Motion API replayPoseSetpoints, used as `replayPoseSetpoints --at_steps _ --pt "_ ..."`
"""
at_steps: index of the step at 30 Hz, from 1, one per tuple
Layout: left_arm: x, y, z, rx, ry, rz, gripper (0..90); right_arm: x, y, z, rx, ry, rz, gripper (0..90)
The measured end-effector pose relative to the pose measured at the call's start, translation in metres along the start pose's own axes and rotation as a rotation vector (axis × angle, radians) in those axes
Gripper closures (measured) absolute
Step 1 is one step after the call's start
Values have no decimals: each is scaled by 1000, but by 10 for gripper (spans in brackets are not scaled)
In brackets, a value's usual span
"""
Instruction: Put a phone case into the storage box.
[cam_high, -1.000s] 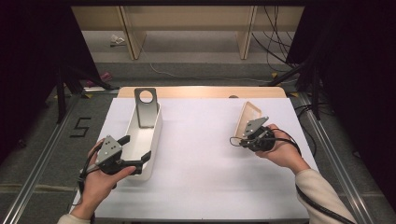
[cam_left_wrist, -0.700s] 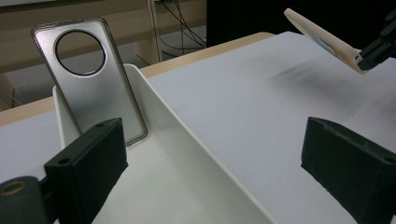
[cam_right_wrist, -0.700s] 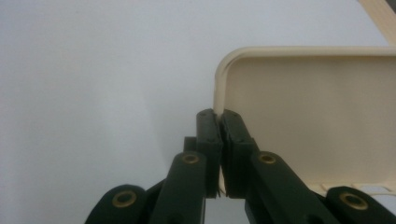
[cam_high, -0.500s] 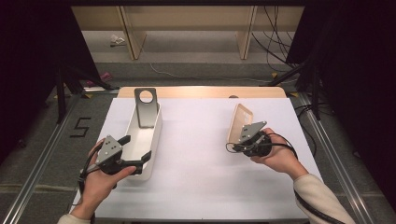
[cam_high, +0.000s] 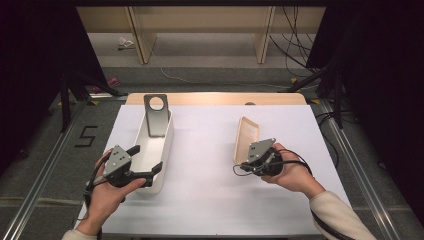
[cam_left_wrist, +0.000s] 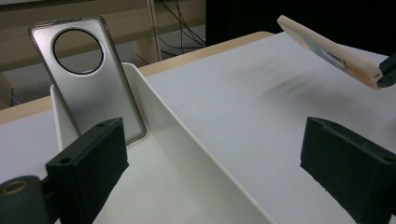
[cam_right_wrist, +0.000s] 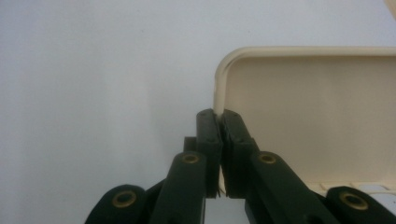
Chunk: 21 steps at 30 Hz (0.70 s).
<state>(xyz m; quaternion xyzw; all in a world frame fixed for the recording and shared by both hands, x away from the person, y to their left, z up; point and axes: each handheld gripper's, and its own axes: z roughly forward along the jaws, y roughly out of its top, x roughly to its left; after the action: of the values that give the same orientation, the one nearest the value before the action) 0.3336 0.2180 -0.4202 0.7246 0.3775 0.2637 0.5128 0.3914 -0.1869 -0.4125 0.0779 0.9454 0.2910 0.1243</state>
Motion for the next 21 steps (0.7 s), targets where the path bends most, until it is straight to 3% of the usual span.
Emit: replayPoseSetpoints --at_steps 21 --pt "-4 -1 3 10 -11 3 74 32 16 6 -35 51 -65 877"
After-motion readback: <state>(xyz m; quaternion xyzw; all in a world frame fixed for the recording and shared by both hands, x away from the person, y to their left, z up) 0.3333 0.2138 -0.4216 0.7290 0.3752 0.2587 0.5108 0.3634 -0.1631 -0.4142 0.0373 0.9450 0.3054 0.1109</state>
